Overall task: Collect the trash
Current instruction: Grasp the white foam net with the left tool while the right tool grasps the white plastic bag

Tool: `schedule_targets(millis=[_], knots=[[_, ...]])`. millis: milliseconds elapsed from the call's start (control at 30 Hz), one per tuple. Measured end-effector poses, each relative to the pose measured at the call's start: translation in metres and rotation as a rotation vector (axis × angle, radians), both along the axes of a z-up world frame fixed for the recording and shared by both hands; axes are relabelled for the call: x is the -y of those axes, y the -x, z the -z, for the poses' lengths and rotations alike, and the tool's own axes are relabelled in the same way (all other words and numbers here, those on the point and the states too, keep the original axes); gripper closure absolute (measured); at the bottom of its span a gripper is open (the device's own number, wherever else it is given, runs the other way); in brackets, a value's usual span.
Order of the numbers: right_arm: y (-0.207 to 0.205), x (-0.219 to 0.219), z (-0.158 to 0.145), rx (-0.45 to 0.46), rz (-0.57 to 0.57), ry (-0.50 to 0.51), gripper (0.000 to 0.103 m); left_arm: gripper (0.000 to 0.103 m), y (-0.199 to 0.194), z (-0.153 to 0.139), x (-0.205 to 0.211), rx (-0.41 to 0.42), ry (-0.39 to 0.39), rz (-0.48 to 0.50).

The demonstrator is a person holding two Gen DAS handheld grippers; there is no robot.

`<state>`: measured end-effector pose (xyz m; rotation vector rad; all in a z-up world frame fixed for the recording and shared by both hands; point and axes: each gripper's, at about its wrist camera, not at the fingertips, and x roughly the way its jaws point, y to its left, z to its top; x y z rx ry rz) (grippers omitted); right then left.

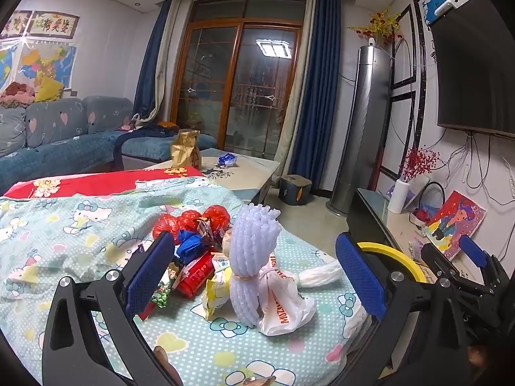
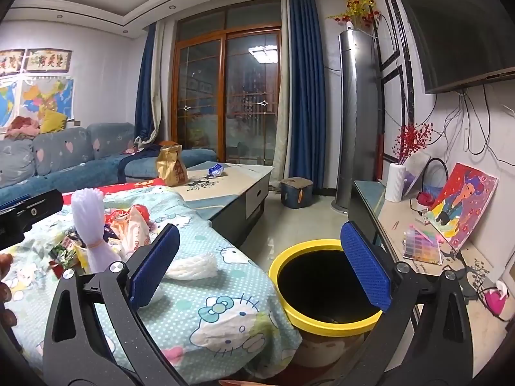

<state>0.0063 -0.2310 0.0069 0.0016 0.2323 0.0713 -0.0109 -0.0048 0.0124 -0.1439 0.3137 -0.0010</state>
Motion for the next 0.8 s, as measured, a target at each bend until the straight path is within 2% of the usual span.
schedule_targets(millis=[433,733,800], knots=[[-0.004,0.000,0.002,-0.020,-0.010,0.009,0.011,0.006,-0.012,0.007,0.000,-0.028,0.023,0.031],[-0.025,-0.012,0.010,-0.106,-0.071,0.028,0.011,0.006,-0.050,0.006,-0.004,-0.069,0.032,0.025],[-0.029,-0.019,0.013,-0.156,-0.111,-0.004,0.011,0.006,-0.056,0.006,-0.008,-0.074,0.032,0.030]])
